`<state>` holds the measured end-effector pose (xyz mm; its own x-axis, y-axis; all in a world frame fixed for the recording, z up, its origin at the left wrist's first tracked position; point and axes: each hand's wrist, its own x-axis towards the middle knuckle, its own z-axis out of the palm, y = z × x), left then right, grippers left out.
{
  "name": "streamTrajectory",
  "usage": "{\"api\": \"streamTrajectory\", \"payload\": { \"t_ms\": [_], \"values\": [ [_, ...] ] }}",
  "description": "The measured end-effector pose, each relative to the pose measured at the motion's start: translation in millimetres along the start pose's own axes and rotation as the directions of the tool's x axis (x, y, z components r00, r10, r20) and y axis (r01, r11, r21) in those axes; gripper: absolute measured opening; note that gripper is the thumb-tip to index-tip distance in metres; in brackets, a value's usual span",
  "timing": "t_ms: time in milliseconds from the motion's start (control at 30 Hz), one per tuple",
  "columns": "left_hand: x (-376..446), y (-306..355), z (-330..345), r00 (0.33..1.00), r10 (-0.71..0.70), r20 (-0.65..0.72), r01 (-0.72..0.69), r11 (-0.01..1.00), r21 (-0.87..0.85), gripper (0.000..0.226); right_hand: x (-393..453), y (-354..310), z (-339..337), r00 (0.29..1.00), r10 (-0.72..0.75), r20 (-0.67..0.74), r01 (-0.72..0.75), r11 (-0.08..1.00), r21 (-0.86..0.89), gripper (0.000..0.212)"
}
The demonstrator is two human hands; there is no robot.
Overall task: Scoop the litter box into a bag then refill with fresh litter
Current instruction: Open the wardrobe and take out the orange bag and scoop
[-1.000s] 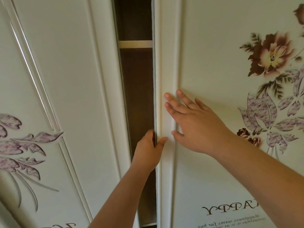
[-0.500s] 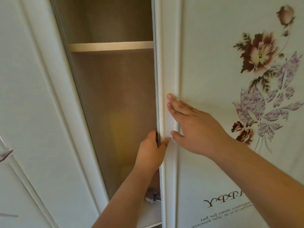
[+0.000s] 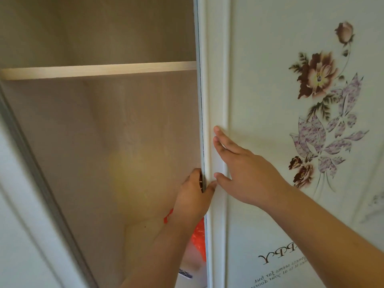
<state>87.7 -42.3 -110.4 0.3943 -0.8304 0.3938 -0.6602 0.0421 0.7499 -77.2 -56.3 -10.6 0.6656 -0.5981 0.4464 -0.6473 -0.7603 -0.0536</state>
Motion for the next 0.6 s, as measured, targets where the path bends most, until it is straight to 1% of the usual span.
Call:
{"api": "streamTrajectory", "payload": {
  "t_ms": [233,333,467,600],
  "values": [
    [-2,-6,-8,0.999,0.026,0.021,-0.026,1.000,-0.007,0.026,-2,-18,4,0.994,0.100,0.034,-0.101,0.995,0.023,0.084],
    [-2,-8,-11,0.999,0.035,0.039,-0.034,0.999,-0.038,0.025,-2,-22,7,0.993,0.115,0.024,-0.116,0.992,0.041,0.084],
    [0,-11,-14,0.996,0.063,0.057,-0.064,0.998,0.019,0.025,0,-27,13,0.991,0.131,0.015,-0.131,0.988,0.084,0.084],
    [-4,-14,-17,0.994,0.084,0.066,-0.085,0.996,0.011,0.026,-2,-35,15,0.988,0.155,0.005,-0.155,0.982,0.107,0.084]
  ]
}}
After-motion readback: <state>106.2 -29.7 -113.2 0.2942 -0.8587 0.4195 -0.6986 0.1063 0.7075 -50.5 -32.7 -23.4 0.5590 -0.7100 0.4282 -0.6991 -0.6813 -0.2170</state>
